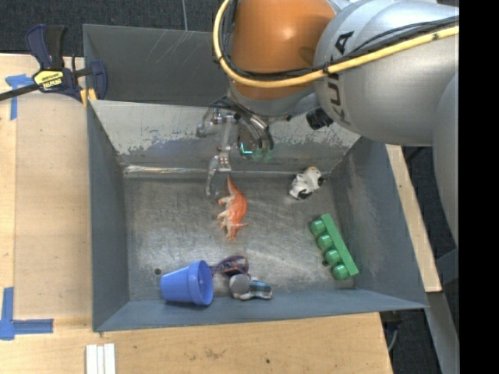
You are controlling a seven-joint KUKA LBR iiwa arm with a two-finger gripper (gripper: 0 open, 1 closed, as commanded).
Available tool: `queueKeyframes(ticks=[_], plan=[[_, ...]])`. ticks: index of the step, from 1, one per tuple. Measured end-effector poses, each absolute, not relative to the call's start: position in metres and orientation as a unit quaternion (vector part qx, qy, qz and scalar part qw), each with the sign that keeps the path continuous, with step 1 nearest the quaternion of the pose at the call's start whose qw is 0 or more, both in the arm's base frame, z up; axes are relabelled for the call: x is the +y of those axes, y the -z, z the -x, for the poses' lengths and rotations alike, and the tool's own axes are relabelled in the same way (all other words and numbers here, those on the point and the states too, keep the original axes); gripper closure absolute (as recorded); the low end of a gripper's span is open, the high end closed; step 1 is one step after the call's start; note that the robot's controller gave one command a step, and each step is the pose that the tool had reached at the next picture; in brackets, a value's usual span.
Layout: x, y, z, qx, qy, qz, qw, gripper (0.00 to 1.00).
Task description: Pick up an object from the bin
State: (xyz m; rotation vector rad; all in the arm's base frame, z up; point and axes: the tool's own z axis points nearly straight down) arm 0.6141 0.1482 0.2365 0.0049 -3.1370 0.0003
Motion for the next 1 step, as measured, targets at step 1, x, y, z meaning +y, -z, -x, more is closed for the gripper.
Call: queueKeyframes(ticks=[1], plan=[[0.1476,-0.2417,-0.6155,-1.000,0.001,0.000,-0.002,0.00]])
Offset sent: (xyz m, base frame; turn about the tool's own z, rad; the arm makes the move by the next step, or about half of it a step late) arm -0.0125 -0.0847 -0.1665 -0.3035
